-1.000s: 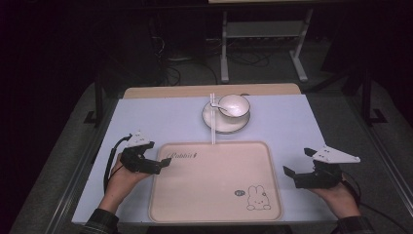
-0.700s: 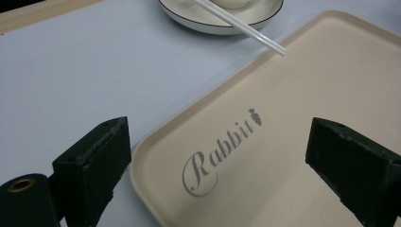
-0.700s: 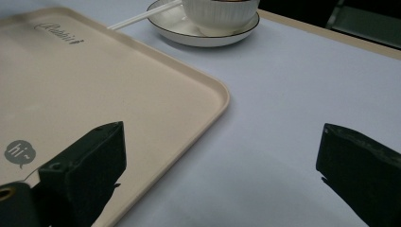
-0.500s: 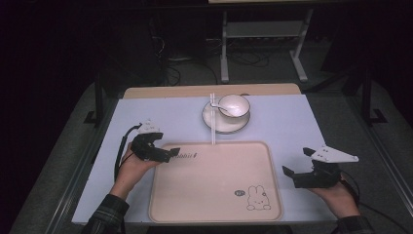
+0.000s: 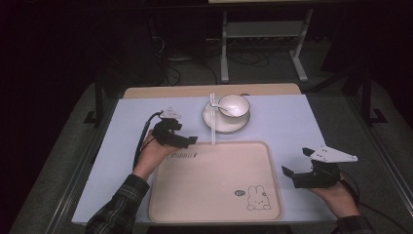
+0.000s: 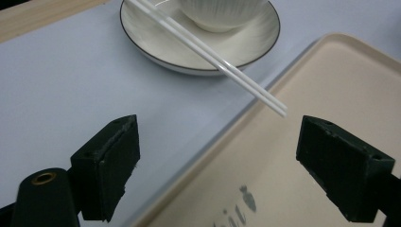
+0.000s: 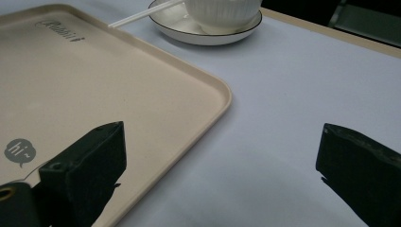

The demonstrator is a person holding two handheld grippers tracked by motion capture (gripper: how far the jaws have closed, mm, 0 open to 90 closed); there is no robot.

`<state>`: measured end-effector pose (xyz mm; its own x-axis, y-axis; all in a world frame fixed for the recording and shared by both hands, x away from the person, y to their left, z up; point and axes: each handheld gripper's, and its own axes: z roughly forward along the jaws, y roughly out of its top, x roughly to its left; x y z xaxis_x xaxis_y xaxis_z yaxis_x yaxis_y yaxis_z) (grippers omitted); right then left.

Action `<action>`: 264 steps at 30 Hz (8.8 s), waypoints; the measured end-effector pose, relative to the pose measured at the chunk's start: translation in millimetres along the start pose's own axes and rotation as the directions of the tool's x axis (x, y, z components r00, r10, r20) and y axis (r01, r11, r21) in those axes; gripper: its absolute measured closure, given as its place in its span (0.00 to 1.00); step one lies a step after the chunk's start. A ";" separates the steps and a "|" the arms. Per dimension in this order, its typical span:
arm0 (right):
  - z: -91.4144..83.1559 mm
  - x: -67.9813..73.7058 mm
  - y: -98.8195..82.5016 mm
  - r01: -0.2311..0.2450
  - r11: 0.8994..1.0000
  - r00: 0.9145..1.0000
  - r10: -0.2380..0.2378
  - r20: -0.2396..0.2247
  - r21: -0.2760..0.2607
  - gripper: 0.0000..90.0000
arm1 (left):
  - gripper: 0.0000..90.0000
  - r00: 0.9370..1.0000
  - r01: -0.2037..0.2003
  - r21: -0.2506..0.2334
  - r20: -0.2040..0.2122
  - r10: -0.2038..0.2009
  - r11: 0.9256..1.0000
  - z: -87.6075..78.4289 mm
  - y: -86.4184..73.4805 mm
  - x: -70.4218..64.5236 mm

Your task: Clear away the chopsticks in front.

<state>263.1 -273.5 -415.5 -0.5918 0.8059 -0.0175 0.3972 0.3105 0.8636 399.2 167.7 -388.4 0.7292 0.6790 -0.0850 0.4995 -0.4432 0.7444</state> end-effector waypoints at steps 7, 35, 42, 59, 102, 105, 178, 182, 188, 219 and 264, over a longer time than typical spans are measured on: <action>-0.4 -0.6 0.0 -0.004 1.000 1.000 0.004 0.002 -0.001 0.02 | 0.17 1.000 0.013 0.009 -0.001 -0.013 1.000 24.0 22.3 -0.6; -3.2 -1.4 -0.4 -0.007 1.000 1.000 0.007 -0.004 -0.016 0.02 | 0.59 0.996 0.036 0.137 -0.085 -0.024 0.990 110.0 59.7 2.5; -5.0 -0.7 0.3 -0.003 1.000 1.000 0.002 -0.004 -0.028 0.05 | 0.67 0.992 0.051 0.116 -0.122 -0.037 0.992 114.2 60.2 6.1; -4.8 -0.8 0.0 0.003 1.000 1.000 -0.004 -0.009 -0.028 0.05 | 0.87 0.984 0.078 0.073 -0.168 -0.064 0.994 121.4 65.4 21.5; -3.5 0.3 -0.1 0.010 1.000 1.000 -0.010 -0.010 -0.017 0.05 | 0.88 0.995 0.089 0.082 -0.042 -0.085 0.993 80.4 27.2 35.8; -3.5 0.3 -0.1 0.011 1.000 1.000 -0.012 -0.009 -0.016 0.05 | 0.89 0.995 0.096 0.080 -0.038 -0.093 0.992 81.2 24.9 35.1; -1.2 1.1 0.1 0.018 1.000 1.000 -0.018 0.008 -0.005 0.06 | 0.96 0.995 0.089 -0.007 0.048 -0.089 0.996 -83.7 -86.5 -21.7; -0.8 1.4 0.0 0.020 1.000 1.000 -0.020 0.007 -0.002 0.06 | 0.96 0.996 0.082 0.006 0.044 -0.082 0.997 -85.1 -94.2 -29.7; -0.5 1.6 0.2 0.020 1.000 1.000 -0.020 0.007 0.000 0.06 | 0.96 0.995 0.076 0.045 0.058 -0.078 0.996 -80.9 -102.8 -36.5; -0.2 2.9 1.0 0.025 1.000 1.000 -0.025 0.003 -0.002 0.06 | 0.86 1.000 0.009 0.198 0.021 -0.013 0.980 -53.6 -111.4 -39.2; -1.5 1.2 0.4 0.012 1.000 1.000 -0.012 -0.007 -0.011 0.06 | 0.46 0.997 -0.075 0.041 0.003 0.075 0.996 77.0 63.3 19.0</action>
<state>261.5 -273.2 -414.4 -0.6016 0.7984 -0.0243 0.3819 0.3143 0.8691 480.7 107.5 -393.9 0.7659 0.6422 -0.0303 0.4617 -0.5166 0.7210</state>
